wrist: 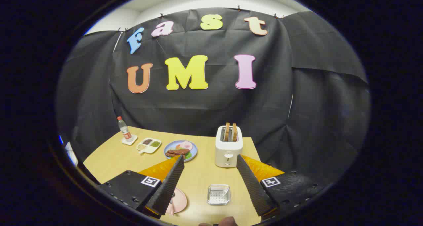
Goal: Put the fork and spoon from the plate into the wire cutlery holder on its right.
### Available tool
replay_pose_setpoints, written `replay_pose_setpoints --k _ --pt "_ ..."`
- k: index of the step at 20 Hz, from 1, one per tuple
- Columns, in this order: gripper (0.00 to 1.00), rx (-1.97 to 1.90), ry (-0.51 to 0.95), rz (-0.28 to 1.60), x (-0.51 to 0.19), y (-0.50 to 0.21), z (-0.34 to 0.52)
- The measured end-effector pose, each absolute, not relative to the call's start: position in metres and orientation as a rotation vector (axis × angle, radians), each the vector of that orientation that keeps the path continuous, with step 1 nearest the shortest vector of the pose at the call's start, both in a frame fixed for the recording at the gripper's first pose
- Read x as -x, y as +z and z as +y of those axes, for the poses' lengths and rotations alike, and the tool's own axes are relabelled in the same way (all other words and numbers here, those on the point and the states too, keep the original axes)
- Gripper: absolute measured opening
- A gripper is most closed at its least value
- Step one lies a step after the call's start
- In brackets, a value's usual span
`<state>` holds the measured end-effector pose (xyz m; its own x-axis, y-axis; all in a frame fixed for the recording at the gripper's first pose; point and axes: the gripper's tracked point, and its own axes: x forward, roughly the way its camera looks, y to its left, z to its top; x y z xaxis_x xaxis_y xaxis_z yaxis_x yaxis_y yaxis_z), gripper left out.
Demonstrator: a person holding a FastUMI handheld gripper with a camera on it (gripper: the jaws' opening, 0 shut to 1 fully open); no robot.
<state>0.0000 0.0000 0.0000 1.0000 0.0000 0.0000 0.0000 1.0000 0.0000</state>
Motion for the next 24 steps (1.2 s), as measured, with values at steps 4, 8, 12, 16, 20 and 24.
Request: replay_pose_setpoints --k 4,8,12,16,20,24 --pt "0.95 -0.028 -0.002 0.019 0.011 -0.001 0.019" --pt "0.95 -0.034 0.02 -0.001 0.026 -0.003 0.026" --pt "0.96 -0.044 0.06 0.007 0.032 -0.009 0.023" --pt "0.95 -0.036 0.083 0.049 0.029 -0.021 0.023" --pt "0.95 0.005 0.09 0.121 0.026 -0.031 0.036" --pt "0.95 0.075 0.116 0.291 0.011 -0.056 0.063"
